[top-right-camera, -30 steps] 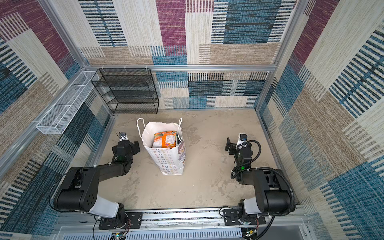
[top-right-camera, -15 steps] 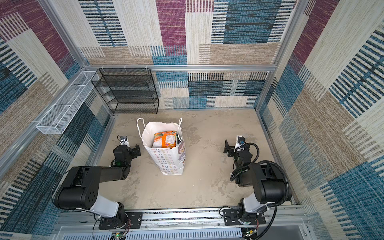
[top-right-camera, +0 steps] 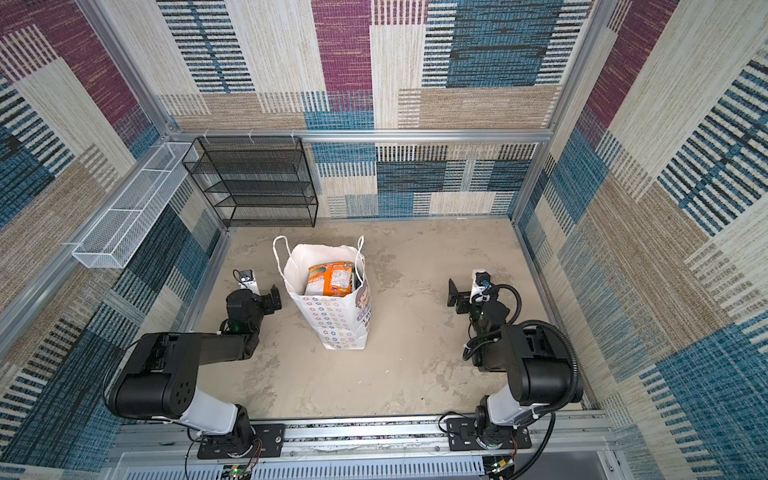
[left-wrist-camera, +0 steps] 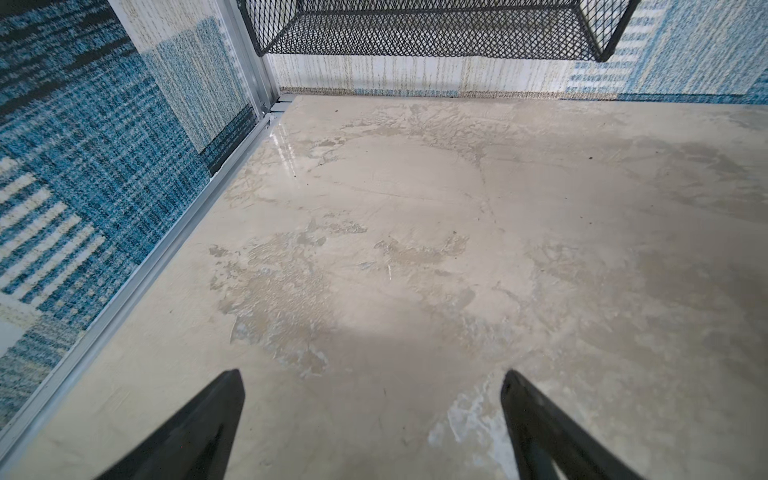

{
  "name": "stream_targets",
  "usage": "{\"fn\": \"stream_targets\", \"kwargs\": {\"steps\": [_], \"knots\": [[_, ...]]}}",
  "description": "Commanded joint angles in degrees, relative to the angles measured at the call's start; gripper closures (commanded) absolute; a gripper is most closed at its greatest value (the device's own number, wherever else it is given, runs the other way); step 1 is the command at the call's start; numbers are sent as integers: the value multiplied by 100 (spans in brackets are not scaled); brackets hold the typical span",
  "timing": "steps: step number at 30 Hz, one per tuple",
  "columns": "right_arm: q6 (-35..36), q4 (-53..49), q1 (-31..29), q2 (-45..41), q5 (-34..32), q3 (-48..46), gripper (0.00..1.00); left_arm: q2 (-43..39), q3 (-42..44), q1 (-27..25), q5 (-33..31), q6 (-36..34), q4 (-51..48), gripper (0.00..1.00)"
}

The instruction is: Place the snacks into the paper bag

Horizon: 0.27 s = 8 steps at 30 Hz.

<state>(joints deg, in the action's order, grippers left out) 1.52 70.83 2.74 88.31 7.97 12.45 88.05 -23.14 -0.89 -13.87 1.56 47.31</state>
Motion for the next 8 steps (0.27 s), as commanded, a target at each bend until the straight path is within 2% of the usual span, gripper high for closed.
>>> {"fn": "stream_targets", "kwargs": {"steps": [1, 8], "knots": [[2, 217, 2, -25, 77, -6, 0, -2, 9, 0, 46, 18, 182, 1], [2, 195, -1, -16, 67, 7, 0, 20, -44, 34, 152, 7, 110, 1]]}}
